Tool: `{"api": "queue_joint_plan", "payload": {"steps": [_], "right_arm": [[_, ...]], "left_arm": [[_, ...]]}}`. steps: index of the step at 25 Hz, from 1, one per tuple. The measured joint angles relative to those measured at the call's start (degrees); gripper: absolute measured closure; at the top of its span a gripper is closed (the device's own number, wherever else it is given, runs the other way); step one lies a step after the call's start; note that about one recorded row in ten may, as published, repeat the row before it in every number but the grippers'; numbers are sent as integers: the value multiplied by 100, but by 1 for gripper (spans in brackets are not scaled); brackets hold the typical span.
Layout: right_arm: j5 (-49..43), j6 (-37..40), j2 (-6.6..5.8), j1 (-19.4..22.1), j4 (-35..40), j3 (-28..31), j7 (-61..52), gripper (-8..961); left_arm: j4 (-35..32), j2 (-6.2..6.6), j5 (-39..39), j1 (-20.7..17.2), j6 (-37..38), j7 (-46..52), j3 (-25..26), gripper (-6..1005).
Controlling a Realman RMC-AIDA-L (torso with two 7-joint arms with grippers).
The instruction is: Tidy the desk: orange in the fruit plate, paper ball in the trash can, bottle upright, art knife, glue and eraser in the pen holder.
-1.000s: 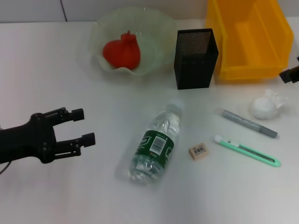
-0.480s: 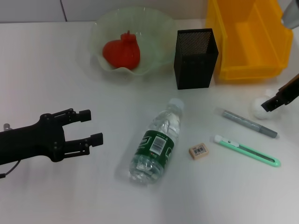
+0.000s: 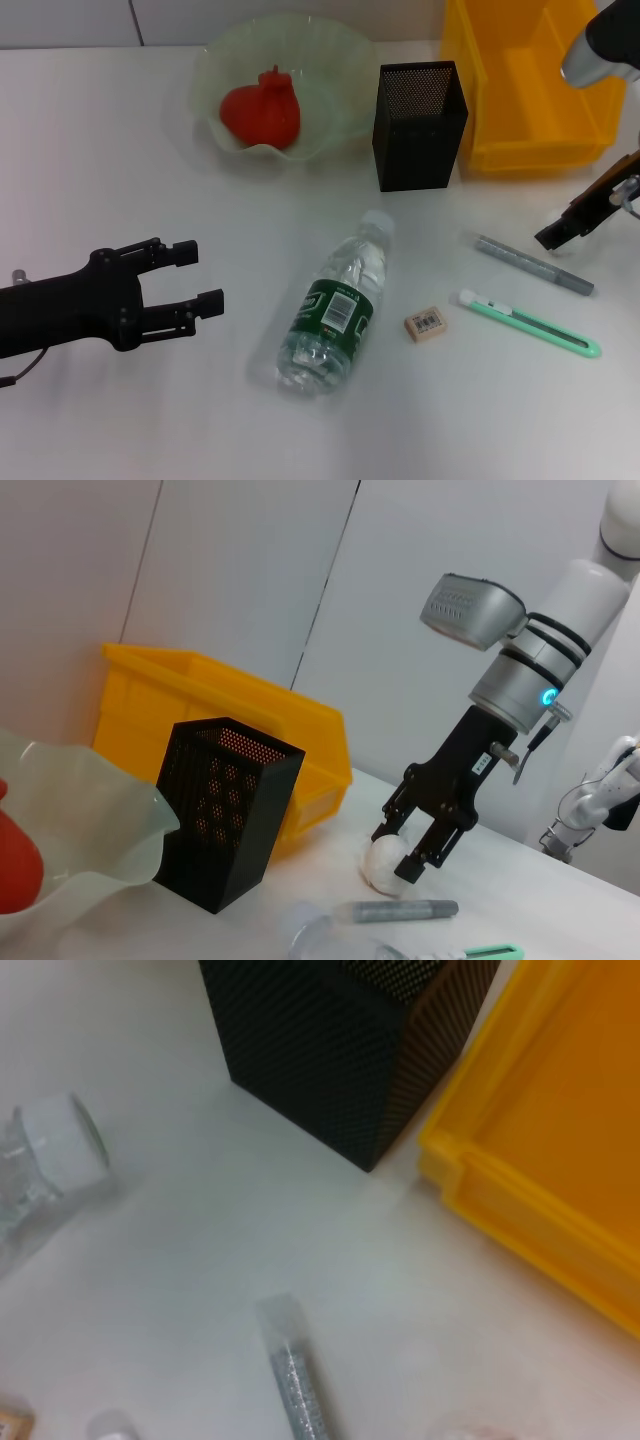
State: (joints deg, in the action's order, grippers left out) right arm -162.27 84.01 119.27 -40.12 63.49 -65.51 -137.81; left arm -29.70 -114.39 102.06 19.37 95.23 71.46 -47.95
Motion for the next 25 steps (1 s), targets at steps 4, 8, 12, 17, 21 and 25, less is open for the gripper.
{"api": "queue_joint_plan", "payload": {"steps": [4, 8, 12, 17, 21, 25], "right_arm": [[0, -125, 0, -63, -222, -52, 1, 380], [0, -135, 0, -63, -215, -64, 0, 383], [2, -58, 5, -43, -96, -67, 0, 436], [253, 306, -1, 67, 728, 126, -10, 459], [651, 573, -23, 121, 1890, 771, -98, 443], [704, 66, -30, 10, 2208, 1148, -281, 428]], "left_arm": [[0, -13, 0, -14, -15, 6, 17, 179], [0, -22, 0, -26, -26, 4, 25, 179], [0, -31, 0, -38, -30, -10, 39, 180], [0, -35, -2, -48, -35, -10, 41, 181], [0, -34, -2, -48, -49, -3, 36, 182], [0, -33, -2, -48, -57, 2, 43, 183]]}}
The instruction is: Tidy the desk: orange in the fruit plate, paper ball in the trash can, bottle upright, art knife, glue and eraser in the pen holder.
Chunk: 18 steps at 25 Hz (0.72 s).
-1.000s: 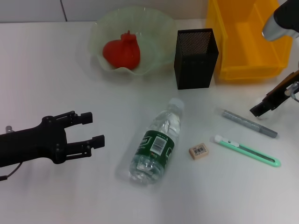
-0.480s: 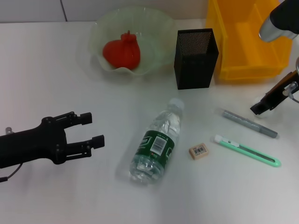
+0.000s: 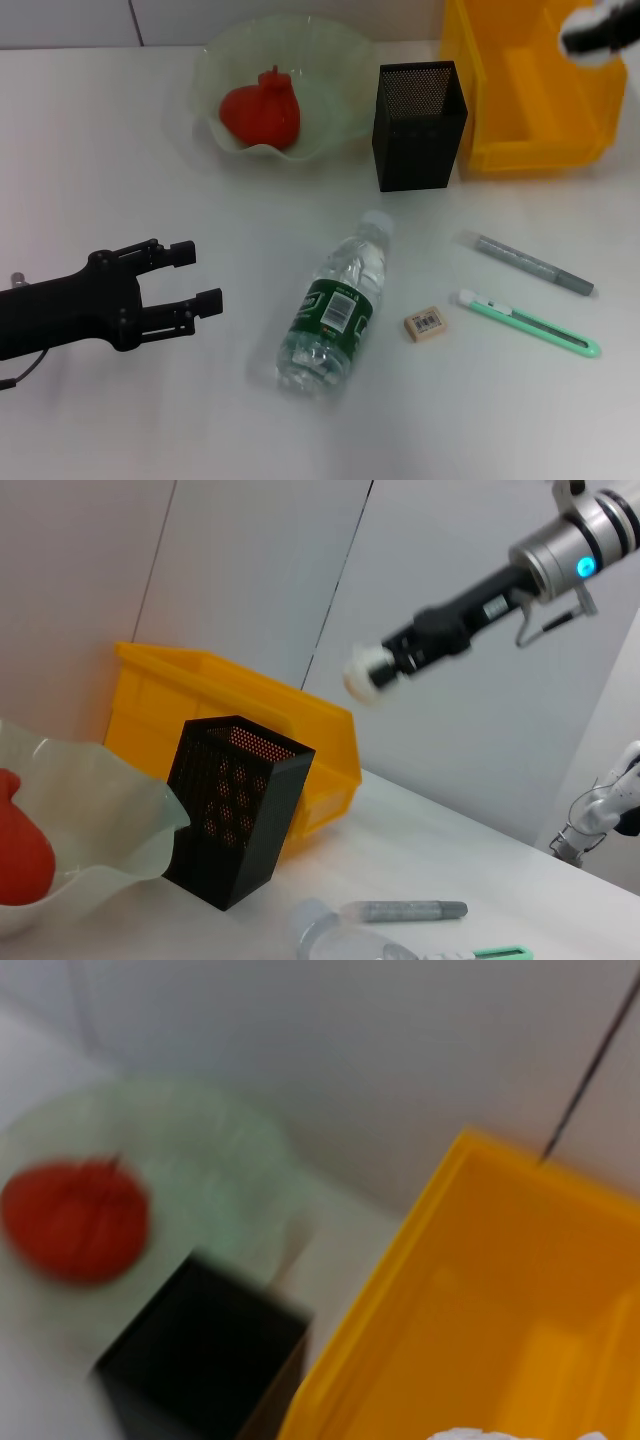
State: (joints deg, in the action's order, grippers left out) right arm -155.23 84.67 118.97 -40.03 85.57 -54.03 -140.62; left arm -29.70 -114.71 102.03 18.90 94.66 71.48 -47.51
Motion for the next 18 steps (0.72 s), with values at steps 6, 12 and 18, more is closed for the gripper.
{"api": "queue_joint_plan", "payload": {"steps": [6, 12, 18], "right_arm": [[-214, -1221, -19, -297, -1365, -46, 0, 406], [-216, -1815, 5, -286, -1929, -189, 193, 383], [101, -1807, 4, -140, -1831, -168, 310, 309]], "left_arm": [[0, -11, 0, 0, -3, -2, 3, 184], [0, 13, 0, 0, 2, 70, 8, 185], [0, 22, 2, 34, -71, 228, -8, 186]]}}
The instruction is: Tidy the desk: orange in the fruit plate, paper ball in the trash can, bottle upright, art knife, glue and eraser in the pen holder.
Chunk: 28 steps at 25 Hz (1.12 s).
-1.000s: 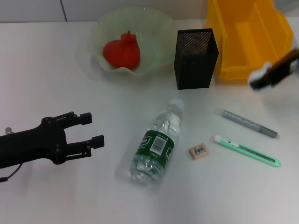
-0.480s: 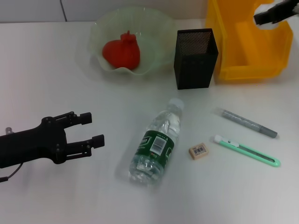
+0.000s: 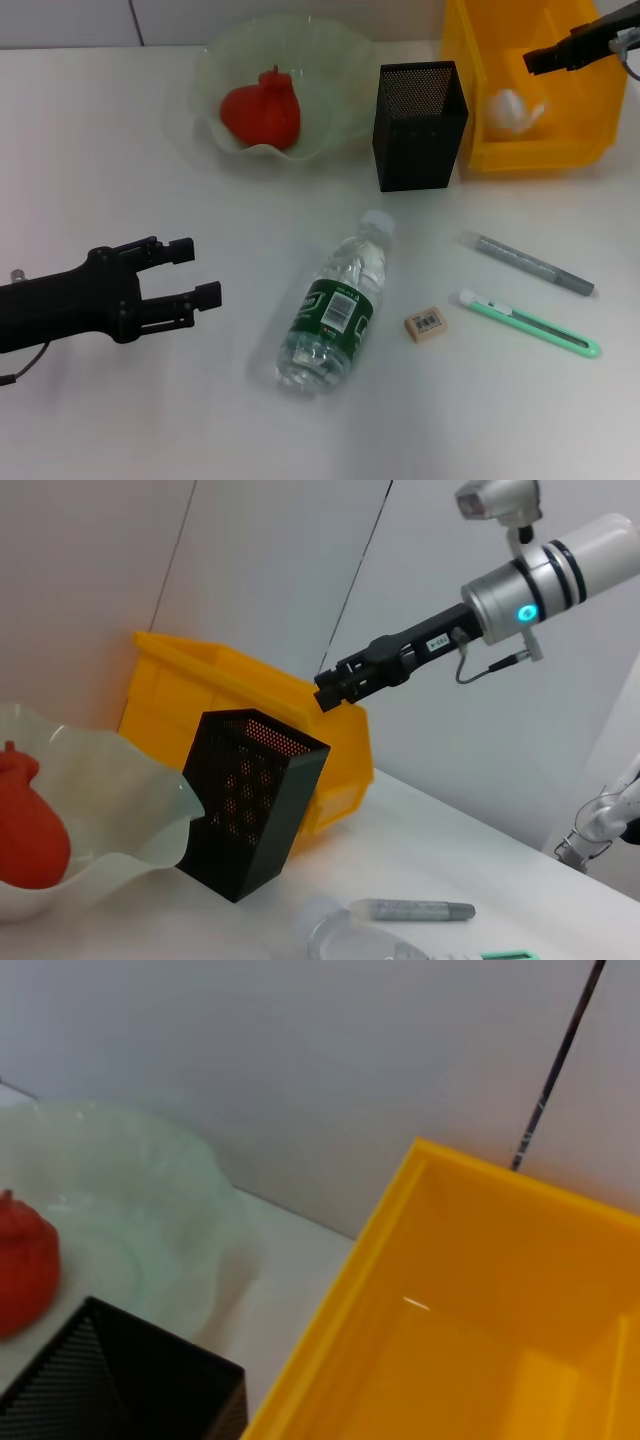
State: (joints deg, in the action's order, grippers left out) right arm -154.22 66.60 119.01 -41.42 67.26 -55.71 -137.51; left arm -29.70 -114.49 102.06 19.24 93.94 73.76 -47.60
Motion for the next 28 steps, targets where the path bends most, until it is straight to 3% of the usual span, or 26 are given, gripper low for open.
{"api": "queue_joint_plan", "payload": {"steps": [1, 4, 6, 9, 11, 13, 14, 15, 16, 17, 20, 21, 24, 26, 28], "right_arm": [[293, 71, 0, 140, 129, 24, 140, 254], [803, 227, -4, 374, 328, 41, 414, 254], [2097, 725, -44, 911, 622, 72, 1170, 254], [2871, 1090, -99, 1265, 612, 124, 1793, 254], [3615, 1581, -136, 1721, 278, 321, 2874, 254], [3615, 1581, -136, 1721, 278, 321, 2874, 254], [3854, 2043, -142, 1956, -375, 716, 3985, 254], [3867, 2111, -145, 1972, -477, 783, 4127, 254], [3871, 2377, -196, 2008, -1085, 1142, 4673, 253], [3871, 2377, -196, 2008, -1085, 1142, 4673, 253], [3863, 2615, -366, 2023, -2036, 1508, 5293, 253], [3863, 2632, -461, 2051, -2549, 1582, 5710, 253], [3864, 2570, -503, 2085, -2857, 1597, 6003, 253], [3865, 2387, -507, 2151, -3016, 1604, 6175, 253], [3865, 2343, -502, 2168, -3033, 1605, 6201, 253]], "left_arm": [[-47, -8, 5, 16, -10, 155, -5, 186], [-157, 13, 6, 61, -3, 541, -5, 187], [-563, 39, 36, 107, 21, 1342, -32, 187], [-1043, 29, 110, 130, 147, 1990, -64, 188], [-1978, -103, 327, 210, 388, 3092, -92, 188], [-2321, -170, 486, 275, 409, 3523, -111, 189], [-2580, -228, 637, 346, 410, 3898, -133, 189], [-2835, -292, 848, 455, 401, 4374, -172, 190], [-3118, -367, 1161, 737, 370, 5163, -314, 192], [-3118, -367, 1161, 737, 370, 5163, -314, 193], [-3129, -388, 1371, 1309, 260, 6119, -741, 198], [-3111, -392, 1563, 1633, -26, 6623, -1170, 199], [-3087, -404, 1790, 1871, -394, 7013, -1568, 203], [-2867, -421, 2036, 2259, -1076, 7494, -2263, 206], [-2761, -425, 2063, 2369, -1274, 7593, -2444, 209]]}}
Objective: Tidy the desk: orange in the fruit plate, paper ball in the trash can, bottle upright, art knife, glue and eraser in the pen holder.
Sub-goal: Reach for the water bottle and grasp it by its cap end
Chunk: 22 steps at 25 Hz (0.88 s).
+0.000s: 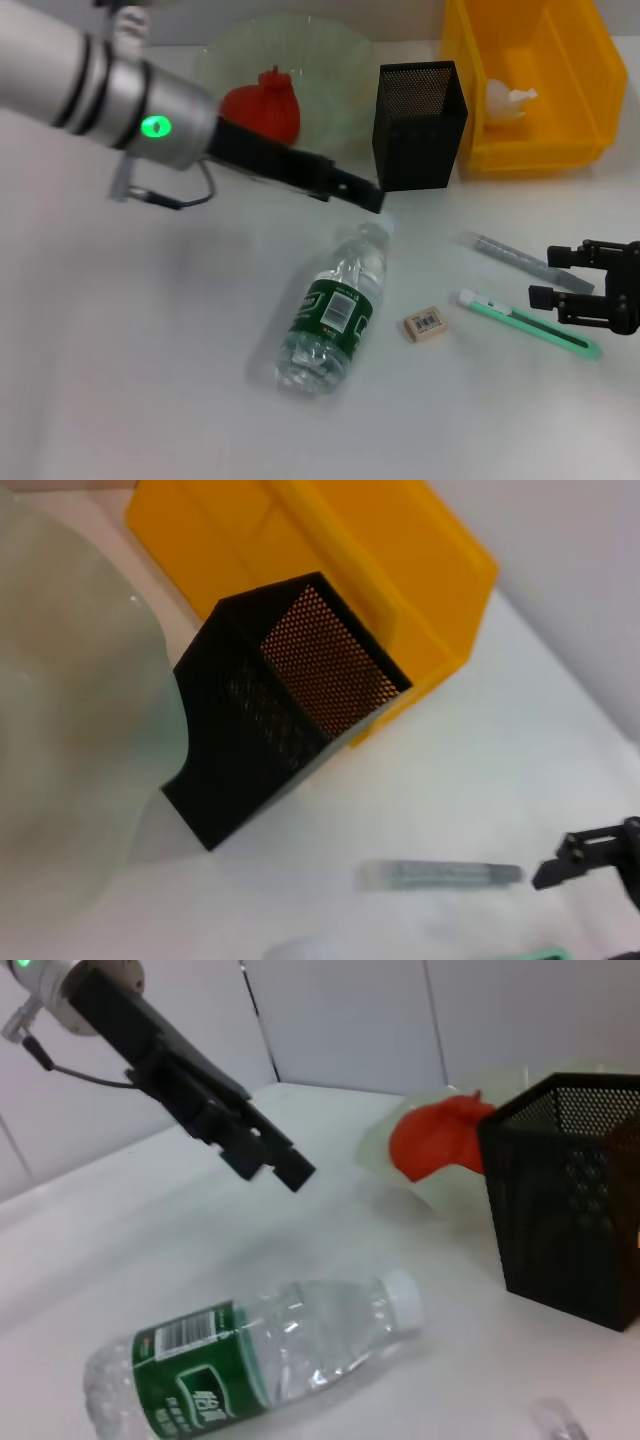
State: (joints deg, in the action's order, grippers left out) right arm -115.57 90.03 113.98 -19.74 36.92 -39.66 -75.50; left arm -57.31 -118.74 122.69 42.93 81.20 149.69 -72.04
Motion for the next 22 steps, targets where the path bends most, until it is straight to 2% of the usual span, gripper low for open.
{"api": "queue_joint_plan", "payload": {"steps": [6, 12, 13, 16, 22], "right_arm": [[17, -81, 17, 21, -48, 3, 97, 254], [36, -81, 49, -21, -55, 8, 106, 254], [40, -81, 50, -34, -56, 10, 112, 254], [50, -81, 51, -48, -58, 11, 117, 254], [60, -136, 57, -66, -63, 12, 119, 254]], "left_arm": [[469, -43, -71, 398, -1181, 280, -1081, 217], [671, -43, -151, 389, -2405, 559, -1928, 226], [671, -43, -151, 389, -2405, 559, -1928, 227], [848, -44, -355, 372, -2849, 598, -2391, 232], [884, -44, -408, 286, -3128, 755, -2754, 240]]}}
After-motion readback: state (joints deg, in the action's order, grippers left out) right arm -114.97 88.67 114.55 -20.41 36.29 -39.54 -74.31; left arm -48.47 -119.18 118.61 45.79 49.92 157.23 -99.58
